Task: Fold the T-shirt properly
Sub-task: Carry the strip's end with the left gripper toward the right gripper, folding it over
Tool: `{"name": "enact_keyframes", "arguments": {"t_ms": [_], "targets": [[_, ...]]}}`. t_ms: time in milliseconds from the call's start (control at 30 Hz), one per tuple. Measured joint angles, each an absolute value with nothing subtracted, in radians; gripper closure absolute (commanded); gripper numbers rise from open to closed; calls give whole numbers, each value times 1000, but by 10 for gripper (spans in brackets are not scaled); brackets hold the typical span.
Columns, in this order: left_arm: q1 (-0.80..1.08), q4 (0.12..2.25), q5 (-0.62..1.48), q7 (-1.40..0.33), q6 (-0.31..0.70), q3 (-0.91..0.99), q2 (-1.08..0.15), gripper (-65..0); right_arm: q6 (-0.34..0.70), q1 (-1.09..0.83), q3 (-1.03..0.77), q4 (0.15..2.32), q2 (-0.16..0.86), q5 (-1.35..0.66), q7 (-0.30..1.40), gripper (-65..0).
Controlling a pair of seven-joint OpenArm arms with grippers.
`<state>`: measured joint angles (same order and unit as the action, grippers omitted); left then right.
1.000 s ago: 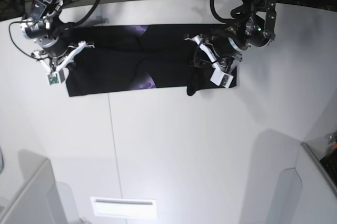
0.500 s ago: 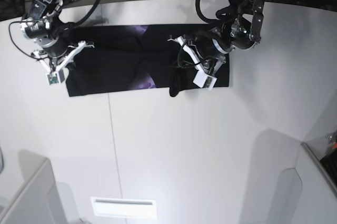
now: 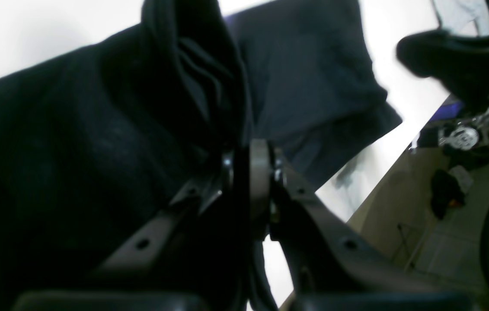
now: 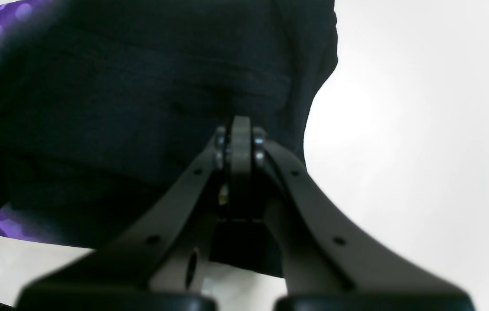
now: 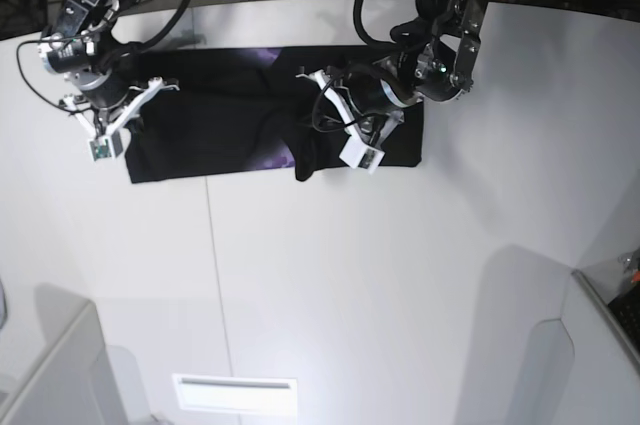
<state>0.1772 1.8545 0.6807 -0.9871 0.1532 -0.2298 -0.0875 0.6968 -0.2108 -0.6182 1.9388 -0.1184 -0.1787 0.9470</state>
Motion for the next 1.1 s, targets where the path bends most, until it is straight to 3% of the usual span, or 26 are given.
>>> {"name": "enact_keyframes", "arguments": {"t_ms": [1100], "targets": [[115,1782,681,-987,153,-310,-83,0,697,-206,-618,1937,-118,-179,947,0]]}}
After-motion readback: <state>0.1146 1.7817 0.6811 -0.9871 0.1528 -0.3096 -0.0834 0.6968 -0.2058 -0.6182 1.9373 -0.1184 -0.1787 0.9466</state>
